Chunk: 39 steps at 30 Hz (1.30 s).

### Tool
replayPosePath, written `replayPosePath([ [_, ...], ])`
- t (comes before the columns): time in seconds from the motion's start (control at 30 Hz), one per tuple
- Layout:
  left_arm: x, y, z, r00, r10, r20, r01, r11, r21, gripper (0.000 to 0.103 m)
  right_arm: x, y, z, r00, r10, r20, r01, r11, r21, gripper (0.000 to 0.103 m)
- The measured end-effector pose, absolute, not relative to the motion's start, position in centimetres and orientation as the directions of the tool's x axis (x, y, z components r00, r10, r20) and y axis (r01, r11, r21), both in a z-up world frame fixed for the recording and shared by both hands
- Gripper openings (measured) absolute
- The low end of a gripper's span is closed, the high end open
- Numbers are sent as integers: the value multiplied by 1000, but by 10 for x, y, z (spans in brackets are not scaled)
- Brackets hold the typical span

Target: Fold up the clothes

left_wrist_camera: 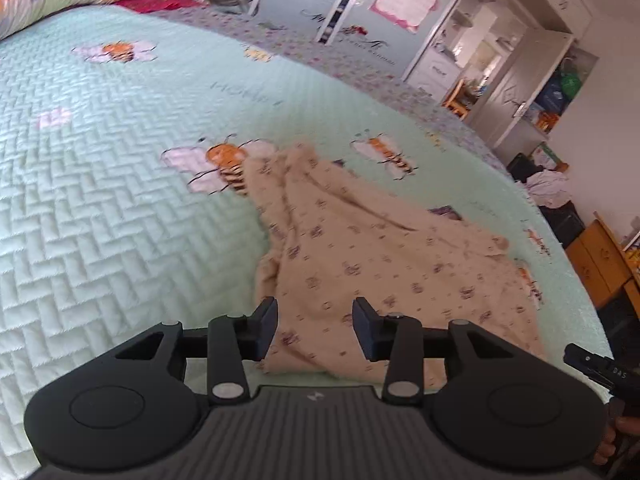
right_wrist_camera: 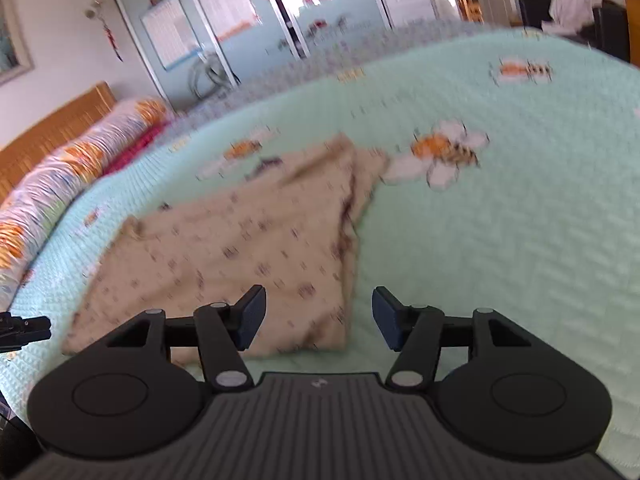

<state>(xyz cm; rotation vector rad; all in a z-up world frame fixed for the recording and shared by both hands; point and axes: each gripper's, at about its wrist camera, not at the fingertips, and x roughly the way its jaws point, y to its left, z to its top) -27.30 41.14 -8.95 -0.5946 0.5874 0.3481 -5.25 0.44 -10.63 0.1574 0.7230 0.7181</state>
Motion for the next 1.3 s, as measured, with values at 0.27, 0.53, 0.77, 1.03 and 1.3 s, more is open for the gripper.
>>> replayPosePath([
  [0.27, -217, 400, -123, 728, 65, -683, -447, 800, -401, 46, -57, 96, -101, 432, 696, -573, -647, 682, 340, 60],
  [0.53, -226, 398, -120, 754, 83, -652, -438, 803, -404, 46, -13, 156, -105, 427, 685, -591, -641, 690, 337, 60],
  [0.77, -176, 413, -98, 790, 43, -611, -347, 854, -387, 46, 28, 175, -126, 457, 596, -660, -606, 752, 259, 60],
  [1.03, -90, 477, -132, 720, -20, -694, -404, 801, -442, 46, 56, 180, -133, 482, 537, -693, -637, 757, 144, 62],
  [1.3, -48, 535, -132, 731, 24, -682, -470, 742, -478, 46, 88, 209, -136, 518, 517, -682, -675, 736, 45, 71],
])
